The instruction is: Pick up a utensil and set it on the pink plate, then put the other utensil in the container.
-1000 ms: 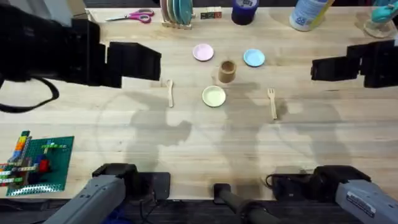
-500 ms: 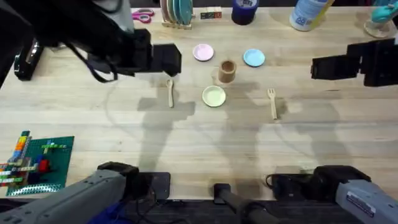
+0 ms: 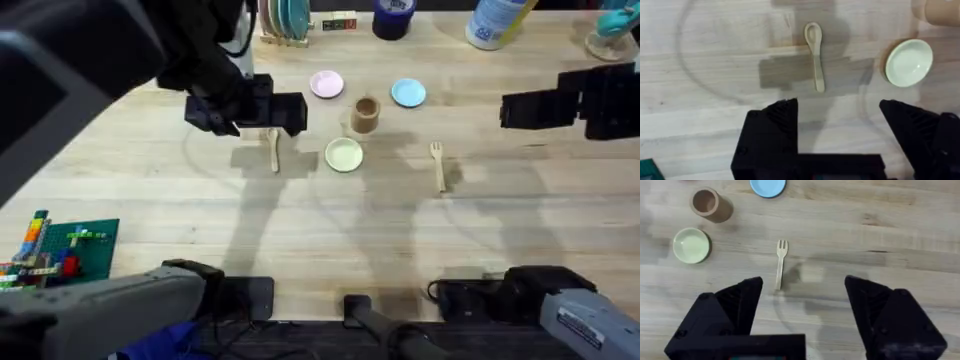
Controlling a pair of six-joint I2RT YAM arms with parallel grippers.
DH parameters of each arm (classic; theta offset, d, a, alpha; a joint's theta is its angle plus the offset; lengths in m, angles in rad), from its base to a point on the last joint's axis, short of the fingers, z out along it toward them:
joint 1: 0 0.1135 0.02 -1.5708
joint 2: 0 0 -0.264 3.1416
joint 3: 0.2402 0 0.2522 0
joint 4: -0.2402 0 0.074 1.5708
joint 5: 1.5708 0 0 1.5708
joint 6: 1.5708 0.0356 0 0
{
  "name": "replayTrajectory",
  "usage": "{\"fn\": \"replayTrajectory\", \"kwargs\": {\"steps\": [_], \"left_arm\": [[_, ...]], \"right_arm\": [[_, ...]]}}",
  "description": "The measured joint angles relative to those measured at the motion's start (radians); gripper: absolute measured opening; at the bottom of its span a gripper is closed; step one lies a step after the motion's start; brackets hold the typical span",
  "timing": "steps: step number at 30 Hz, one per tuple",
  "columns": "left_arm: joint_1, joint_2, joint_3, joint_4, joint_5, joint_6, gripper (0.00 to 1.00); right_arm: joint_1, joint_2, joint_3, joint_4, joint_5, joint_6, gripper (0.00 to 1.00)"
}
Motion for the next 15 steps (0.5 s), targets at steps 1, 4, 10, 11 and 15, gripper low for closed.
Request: {"fn": "replayTrajectory", "kwargs": {"steps": [1,4,10,11,15], "left_arm": [[0.000,0.014,0.000,0.007,0.000,0.000,0.995],[0.000,0.067,0.000,0.029,0.000,0.000,0.995],[0.000,0.154,-0.016,0.107,0.000,-0.001,0.995],[0.000,0.163,-0.023,0.118,0.000,-0.004,0.995],[0.000,0.199,-0.052,0.156,-0.008,-0.027,0.995]], "right_arm": [[0.000,0.000,0.000,0.000,0.000,0.000,0.997],[0.000,0.000,0.000,0.000,0.000,0.000,0.997],[0.000,0.000,0.000,0.000,0.000,0.000,0.997],[0.000,0.000,0.000,0.000,0.000,0.000,0.997],[0.000,0.000,0.000,0.000,0.000,0.000,0.997]]}}
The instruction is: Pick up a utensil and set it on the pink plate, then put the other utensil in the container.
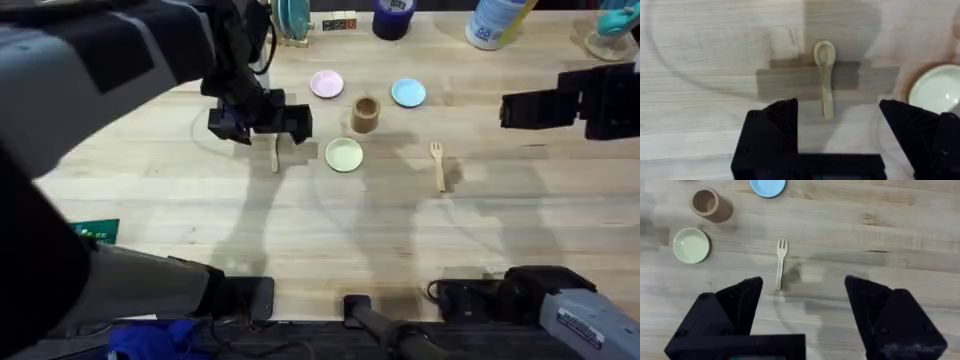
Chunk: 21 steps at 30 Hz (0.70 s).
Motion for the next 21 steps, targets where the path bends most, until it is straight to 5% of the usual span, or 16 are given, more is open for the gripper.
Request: {"fn": "replayTrajectory", "kwargs": {"steps": [21], "left_arm": [[-0.001,0.103,-0.022,0.132,-0.082,-0.089,0.995]], "right_arm": [[0.000,0.000,0.000,0.000,0.000,0.000,0.998]]}}
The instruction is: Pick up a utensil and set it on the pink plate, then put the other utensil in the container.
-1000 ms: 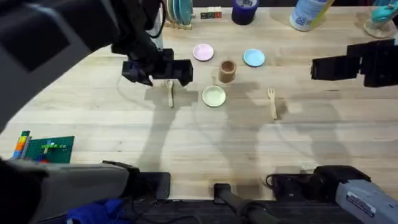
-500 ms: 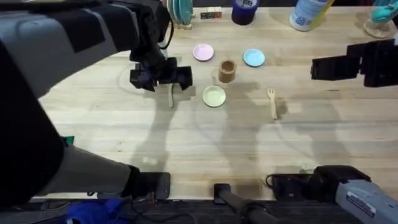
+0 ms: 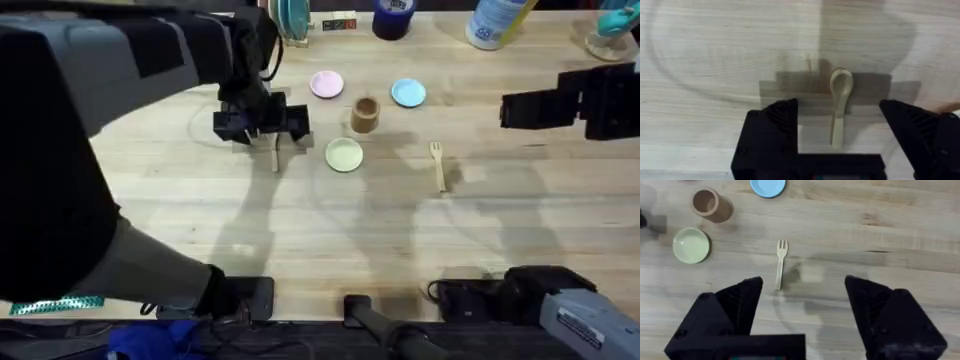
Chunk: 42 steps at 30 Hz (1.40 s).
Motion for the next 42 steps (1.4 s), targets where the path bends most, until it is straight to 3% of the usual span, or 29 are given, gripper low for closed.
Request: {"fn": "replayTrajectory", "kwargs": {"steps": [9,27,33,42], "left_arm": [[-0.019,-0.010,-0.041,0.045,-0.022,-0.005,0.996],[-0.022,-0.013,-0.041,0.001,-0.021,-0.063,0.920],[-0.022,-0.014,-0.041,-0.015,-0.016,-0.075,0.720],[-0.022,-0.015,-0.041,-0.015,-0.002,-0.087,0.282]], "right_arm": [[0.000,0.000,0.000,0.000,0.000,0.000,0.998],[0.000,0.000,0.000,0.000,0.000,0.000,0.998],[0.000,0.000,0.000,0.000,0.000,0.000,0.998],[0.000,0.000,0.000,0.000,0.000,0.000,0.998]]}}
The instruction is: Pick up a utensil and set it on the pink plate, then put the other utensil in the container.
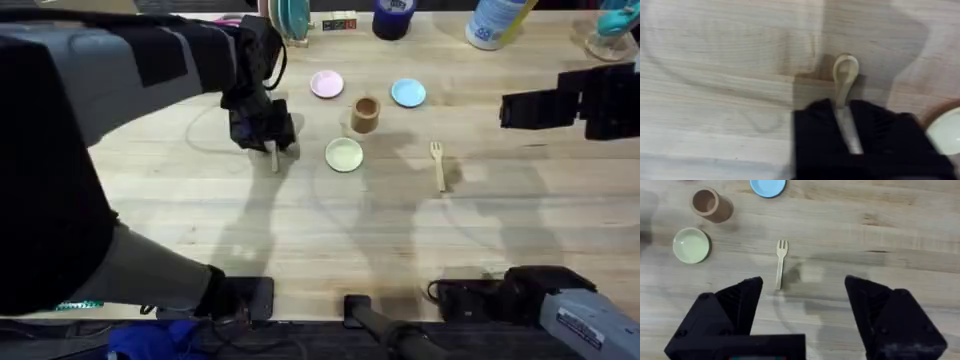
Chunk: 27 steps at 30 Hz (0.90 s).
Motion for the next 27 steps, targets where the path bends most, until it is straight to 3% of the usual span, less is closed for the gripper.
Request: {"fn": "replayTrajectory", "kwargs": {"steps": [2,4,18,23,27], "left_arm": [[-0.001,0.000,0.000,0.003,0.017,-0.002,0.081],[-0.004,-0.002,0.000,0.006,0.014,-0.002,0.050],[-0.004,-0.002,0.006,-0.010,0.015,0.009,0.040],[-0.005,-0.002,0.035,-0.110,0.014,0.056,0.040],[-0.006,-0.002,0.142,-0.178,0.014,0.113,0.040]], "right_arm": [[0.000,0.000,0.000,0.000,0.000,0.000,0.998],[0.000,0.000,0.000,0.000,0.000,0.000,0.998],[0.000,0.000,0.000,0.000,0.000,0.000,0.997],[0.000,0.000,0.000,0.000,0.000,0.000,0.997],[0.000,0.000,0.000,0.000,0.000,0.000,0.997]]}}
